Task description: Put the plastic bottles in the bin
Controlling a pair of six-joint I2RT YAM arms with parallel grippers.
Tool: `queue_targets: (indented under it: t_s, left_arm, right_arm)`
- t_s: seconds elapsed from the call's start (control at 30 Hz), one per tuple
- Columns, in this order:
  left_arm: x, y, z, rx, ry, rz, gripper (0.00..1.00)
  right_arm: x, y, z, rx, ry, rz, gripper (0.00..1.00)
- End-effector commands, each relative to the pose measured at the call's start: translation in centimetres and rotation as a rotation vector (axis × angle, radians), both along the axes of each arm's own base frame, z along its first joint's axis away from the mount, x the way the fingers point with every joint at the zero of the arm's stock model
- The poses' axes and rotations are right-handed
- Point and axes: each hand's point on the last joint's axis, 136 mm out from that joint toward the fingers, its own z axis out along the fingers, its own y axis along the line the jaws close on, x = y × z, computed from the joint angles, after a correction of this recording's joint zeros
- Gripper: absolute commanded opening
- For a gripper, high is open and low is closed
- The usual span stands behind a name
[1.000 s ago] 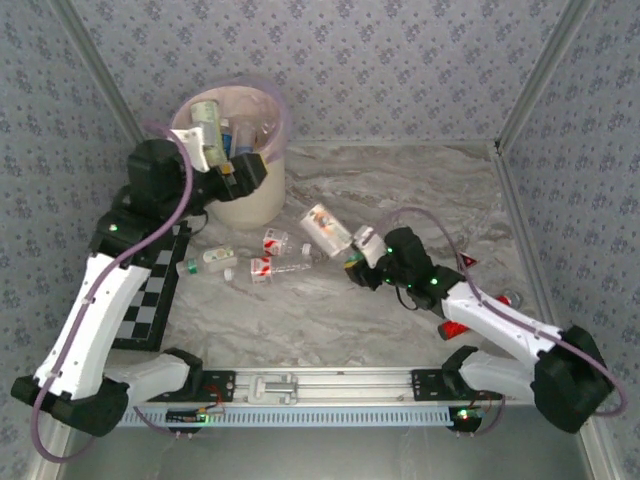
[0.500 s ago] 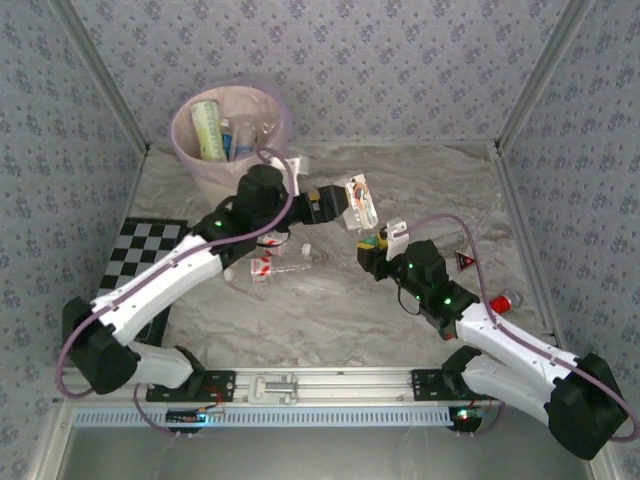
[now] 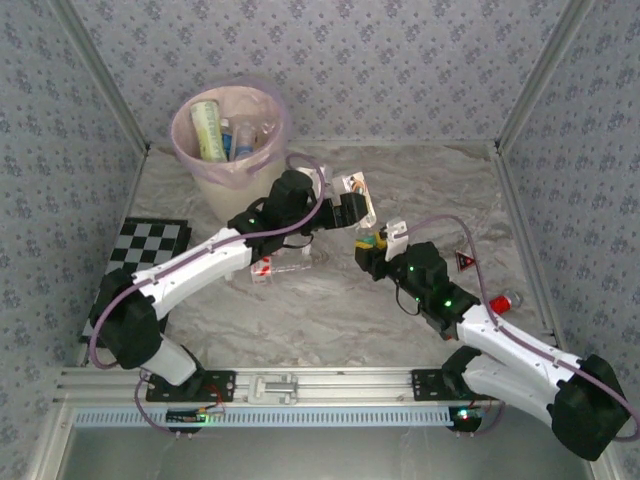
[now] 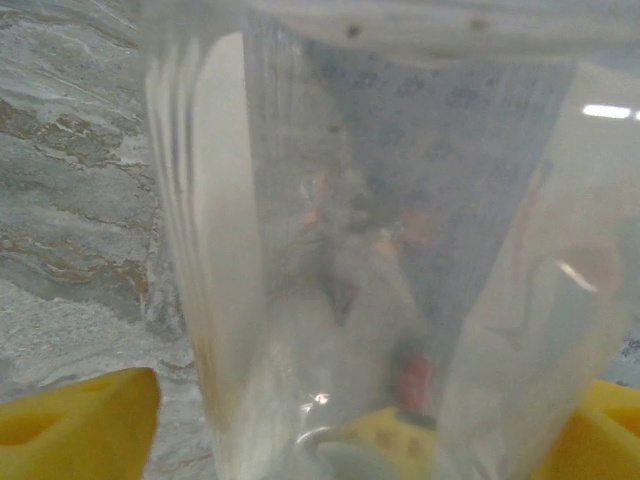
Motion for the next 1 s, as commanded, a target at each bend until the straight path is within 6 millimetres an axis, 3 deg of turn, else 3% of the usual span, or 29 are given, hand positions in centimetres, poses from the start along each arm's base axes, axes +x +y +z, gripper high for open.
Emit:
queue_targets:
  t_s: [0.0,0.13,0.2,0.23,0.3,0.33,0.4,0.43,0.63,0.87,0.97]
  left_arm:
    - [-0.2,-1.5,2.5,-0.094,-0.028,-0.043,0.78]
    - [-0.1,-1.2,2.5,-0.07,-0.029,-0.034,0.66]
    - [0.1,-1.1,2.5,-0.058,-0.032,-0.028,0.63]
    - [0.2,-1.0,2.5,-0.054,-0.033,-0.025,0.62]
    - [0.6,-0.5,2.7,-0.049,-0.032,-0.017,0.59]
    - [0.9,-0.2,3.1,-0.047,-0.037,-0.011,0.58]
    - [1.7,1.0,4.0,-0.04,-0.054,0.011,0.55]
    - [2.2,1.5,4.6,-0.04,-0.063,0.021,0.54]
    - [5.6,6.6,10.5,-0.012,-0.206,0.103,0.49]
    - [10.9,18.2,19.9,-0.043,-0.374,0.373,0.4]
    - [12.3,22.8,21.7,0.036,-0.439,0.505,0.39]
  right_arm:
    - [0.2,0.0,2.0,0.043,-0.04,-0.013,0.05]
    - [0.4,0.1,1.7,0.024,-0.038,-0.016,0.07]
    - [0.5,0.1,1.5,0.014,-0.036,-0.013,0.17]
    - [0.5,0.1,1.5,0.009,-0.036,-0.012,0.26]
    - [0.5,0.0,1.4,-0.009,-0.034,-0.015,0.6]
    - [0.5,-0.1,1.2,-0.024,-0.03,-0.018,0.72]
    - [0.6,-0.8,1.1,-0.061,-0.03,-0.043,0.93]
    - [0.7,-1.1,1.1,-0.075,-0.032,-0.056,0.98]
    - [0.4,-3.4,-0.3,-0.126,-0.007,-0.128,1.0]
    - [-0.6,-4.9,-2.2,-0.121,0.05,-0.168,1.0]
    - [-1.0,-5.3,-2.5,-0.131,0.058,-0.175,1.0]
